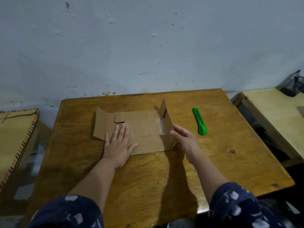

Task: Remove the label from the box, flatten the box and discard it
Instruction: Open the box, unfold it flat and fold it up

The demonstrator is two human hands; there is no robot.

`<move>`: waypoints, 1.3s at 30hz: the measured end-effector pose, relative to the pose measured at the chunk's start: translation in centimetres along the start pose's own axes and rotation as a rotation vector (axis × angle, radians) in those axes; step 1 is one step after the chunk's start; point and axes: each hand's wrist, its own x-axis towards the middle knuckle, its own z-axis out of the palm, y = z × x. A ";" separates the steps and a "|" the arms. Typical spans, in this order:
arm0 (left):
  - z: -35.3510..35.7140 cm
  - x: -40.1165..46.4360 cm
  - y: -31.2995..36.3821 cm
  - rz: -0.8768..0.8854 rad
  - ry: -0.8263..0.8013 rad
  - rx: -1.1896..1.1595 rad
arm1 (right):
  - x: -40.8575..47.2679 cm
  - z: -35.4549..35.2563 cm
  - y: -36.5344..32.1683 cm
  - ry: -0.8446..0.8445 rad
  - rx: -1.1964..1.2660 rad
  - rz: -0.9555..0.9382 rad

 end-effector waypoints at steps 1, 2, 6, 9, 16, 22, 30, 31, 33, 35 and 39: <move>0.0 0.0 0.0 -0.003 -0.001 0.002 | 0.0 0.4 0.2 -0.014 -0.048 -0.029; -0.1 0.0 0.0 -0.006 -0.004 0.002 | 0.0 0.9 0.3 -0.015 -0.107 -0.054; -0.1 0.0 0.2 -0.017 0.001 0.007 | -0.1 2.2 0.3 0.019 -0.430 -0.212; 0.0 0.0 0.2 -0.018 0.003 0.010 | 0.4 2.7 0.6 -0.034 -0.655 -0.354; 0.4 0.1 0.1 -0.014 0.041 0.011 | 1.6 4.0 1.3 -0.088 -1.159 -0.423; 0.7 0.0 -0.1 -0.010 0.086 0.000 | 1.2 3.4 2.9 -0.150 -1.346 -0.464; 1.4 -2.1 0.1 -0.024 0.328 -0.185 | 1.4 2.9 3.2 -0.171 -1.386 -0.453; 1.5 -2.9 0.1 -0.066 0.420 -0.226 | 1.4 2.9 3.2 -0.173 -1.383 -0.451; 1.7 -4.0 0.0 -0.187 0.574 -0.301 | 1.2 2.9 3.2 -0.174 -1.375 -0.452; 1.9 -4.4 -0.2 -0.323 0.659 -0.382 | 1.2 3.0 3.2 -0.172 -1.364 -0.449; 1.3 -3.7 -1.9 -0.497 0.661 -0.582 | 1.4 2.9 3.5 -0.174 -1.342 -0.441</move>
